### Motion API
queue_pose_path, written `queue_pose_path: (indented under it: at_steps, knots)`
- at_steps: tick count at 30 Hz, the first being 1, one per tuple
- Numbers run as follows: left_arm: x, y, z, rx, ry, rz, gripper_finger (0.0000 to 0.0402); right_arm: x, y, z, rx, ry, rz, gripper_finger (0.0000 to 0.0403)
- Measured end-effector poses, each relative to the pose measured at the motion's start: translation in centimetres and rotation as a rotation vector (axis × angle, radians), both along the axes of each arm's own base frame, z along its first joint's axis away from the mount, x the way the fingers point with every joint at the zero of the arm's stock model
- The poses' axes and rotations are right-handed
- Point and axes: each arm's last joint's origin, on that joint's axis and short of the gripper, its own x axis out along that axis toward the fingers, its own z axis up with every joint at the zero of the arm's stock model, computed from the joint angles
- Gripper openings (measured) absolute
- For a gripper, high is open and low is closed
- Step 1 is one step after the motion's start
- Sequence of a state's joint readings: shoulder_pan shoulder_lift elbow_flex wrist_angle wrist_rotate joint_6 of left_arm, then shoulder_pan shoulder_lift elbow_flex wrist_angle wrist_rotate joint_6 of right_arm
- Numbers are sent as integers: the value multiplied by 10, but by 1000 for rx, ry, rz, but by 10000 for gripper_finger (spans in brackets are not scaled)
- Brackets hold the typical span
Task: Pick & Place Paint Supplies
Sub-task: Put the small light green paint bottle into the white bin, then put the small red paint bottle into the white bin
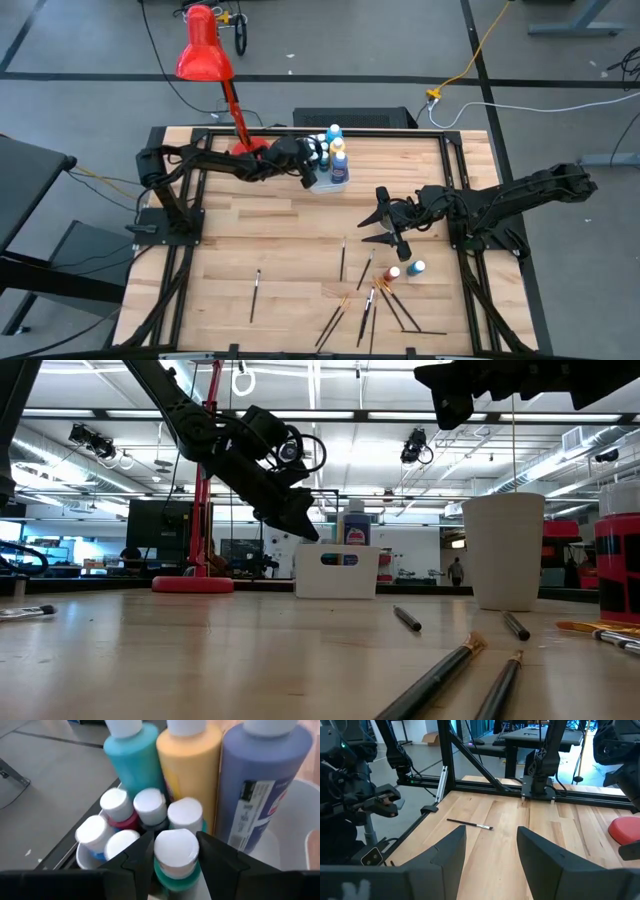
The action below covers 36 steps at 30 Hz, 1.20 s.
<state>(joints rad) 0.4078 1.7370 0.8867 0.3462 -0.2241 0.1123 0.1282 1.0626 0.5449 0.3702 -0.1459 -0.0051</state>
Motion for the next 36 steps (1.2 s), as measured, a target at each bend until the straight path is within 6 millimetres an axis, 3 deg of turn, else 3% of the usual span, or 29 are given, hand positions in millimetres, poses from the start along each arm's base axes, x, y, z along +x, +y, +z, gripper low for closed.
queue_pose_path:
  at_steps: [16,21,28,31,36]
  knots:
    - [-1,0,4,1,10,12,167,0,0,0,0,1,0,178]
    - [5,-12,42,21,-120,-33,167,0,0,0,0,0,0,178]
    - [9,-50,98,-26,-322,-258,167,0,0,-1,0,12,3,178]
    - [13,-66,104,-45,-343,-352,167,-2,2,-6,32,71,78,178]
    - [17,-84,106,-19,-330,-414,167,-9,15,-15,54,174,345,178]
